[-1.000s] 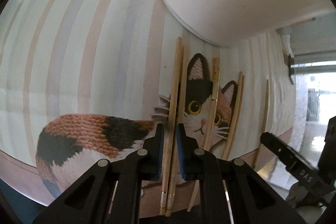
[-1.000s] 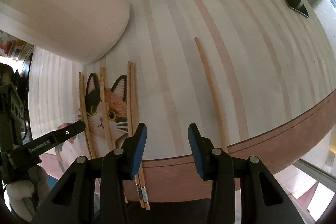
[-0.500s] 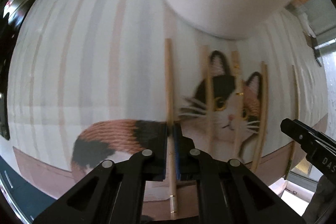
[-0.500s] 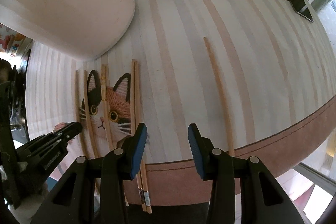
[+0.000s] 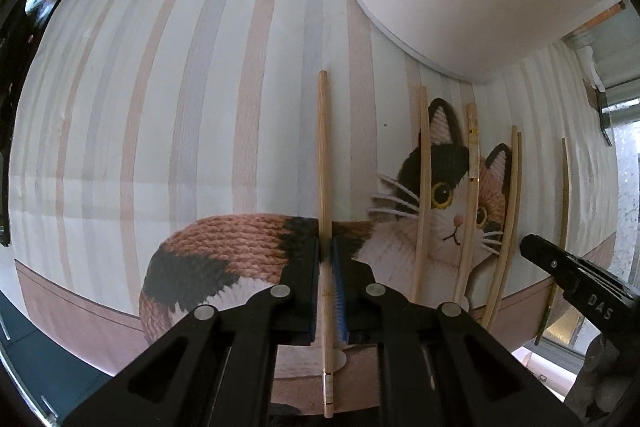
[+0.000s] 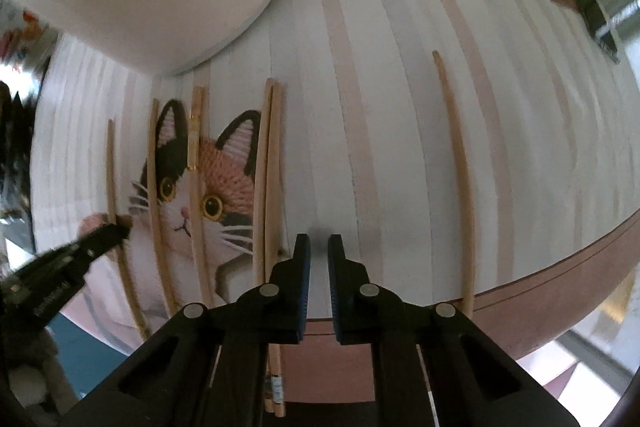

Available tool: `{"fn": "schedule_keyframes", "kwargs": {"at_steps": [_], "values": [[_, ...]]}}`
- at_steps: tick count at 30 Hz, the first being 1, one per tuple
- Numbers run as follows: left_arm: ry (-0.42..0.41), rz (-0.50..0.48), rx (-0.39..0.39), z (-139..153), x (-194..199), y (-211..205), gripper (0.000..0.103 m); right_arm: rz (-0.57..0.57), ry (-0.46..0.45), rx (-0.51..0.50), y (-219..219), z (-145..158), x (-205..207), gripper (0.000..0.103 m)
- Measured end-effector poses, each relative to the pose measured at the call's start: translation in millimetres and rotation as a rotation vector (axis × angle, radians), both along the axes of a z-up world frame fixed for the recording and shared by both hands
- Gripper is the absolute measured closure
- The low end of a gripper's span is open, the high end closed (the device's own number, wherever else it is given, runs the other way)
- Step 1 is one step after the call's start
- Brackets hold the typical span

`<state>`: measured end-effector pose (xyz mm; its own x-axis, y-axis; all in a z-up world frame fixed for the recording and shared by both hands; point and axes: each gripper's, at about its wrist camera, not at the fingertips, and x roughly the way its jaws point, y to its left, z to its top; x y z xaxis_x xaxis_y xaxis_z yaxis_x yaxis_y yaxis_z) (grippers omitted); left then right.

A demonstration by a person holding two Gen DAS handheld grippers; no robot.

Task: Organize utensils
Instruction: 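Lower the left tool and grasp a chopstick while the right tool grasps another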

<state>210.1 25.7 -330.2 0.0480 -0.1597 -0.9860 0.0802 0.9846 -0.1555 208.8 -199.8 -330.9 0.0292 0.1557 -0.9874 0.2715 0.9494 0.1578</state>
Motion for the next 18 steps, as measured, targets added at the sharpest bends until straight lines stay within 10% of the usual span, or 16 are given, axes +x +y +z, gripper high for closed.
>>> {"fn": "schedule_keyframes", "kwargs": {"at_steps": [18], "values": [[0.0,0.007,0.001,7,6,20,0.095,0.003,0.01,0.057,6,1,4,0.098]]}}
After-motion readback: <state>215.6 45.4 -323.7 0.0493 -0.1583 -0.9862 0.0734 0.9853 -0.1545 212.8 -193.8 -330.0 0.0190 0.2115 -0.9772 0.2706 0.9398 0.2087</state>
